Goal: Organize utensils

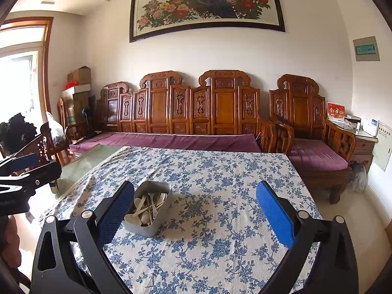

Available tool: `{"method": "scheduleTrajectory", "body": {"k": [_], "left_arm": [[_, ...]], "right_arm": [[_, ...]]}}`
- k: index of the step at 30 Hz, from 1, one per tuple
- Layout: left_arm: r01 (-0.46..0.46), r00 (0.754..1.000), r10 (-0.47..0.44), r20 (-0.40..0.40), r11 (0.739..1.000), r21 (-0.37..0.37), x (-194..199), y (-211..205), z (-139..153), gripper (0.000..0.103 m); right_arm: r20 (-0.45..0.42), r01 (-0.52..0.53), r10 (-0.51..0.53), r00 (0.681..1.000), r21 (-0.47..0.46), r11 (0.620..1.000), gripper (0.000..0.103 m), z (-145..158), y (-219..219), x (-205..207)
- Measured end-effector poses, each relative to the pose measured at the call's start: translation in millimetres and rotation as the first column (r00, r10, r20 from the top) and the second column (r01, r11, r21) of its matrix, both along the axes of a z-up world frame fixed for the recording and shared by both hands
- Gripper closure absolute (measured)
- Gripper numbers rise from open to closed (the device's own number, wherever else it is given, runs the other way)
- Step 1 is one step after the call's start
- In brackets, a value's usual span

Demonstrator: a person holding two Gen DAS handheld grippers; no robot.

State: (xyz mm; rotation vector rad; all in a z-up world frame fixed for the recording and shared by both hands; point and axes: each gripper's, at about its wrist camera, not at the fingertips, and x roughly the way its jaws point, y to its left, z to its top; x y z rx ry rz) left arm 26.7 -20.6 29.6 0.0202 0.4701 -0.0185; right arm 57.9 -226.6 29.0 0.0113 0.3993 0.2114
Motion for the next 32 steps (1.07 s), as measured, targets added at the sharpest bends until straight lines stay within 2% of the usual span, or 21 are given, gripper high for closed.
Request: {"method": "scheduleTrajectory", "body": {"k": [32], "left_arm": [[0.017,1.000,-0.017,0.011,1.000,-0.008,-3.1,-5.3,4.4,0.008]], "right_arm": [[0.001,0.002,-0.002,1.000,0.012,1.000,0.003,-2.3,-3.6,-2.8]]}}
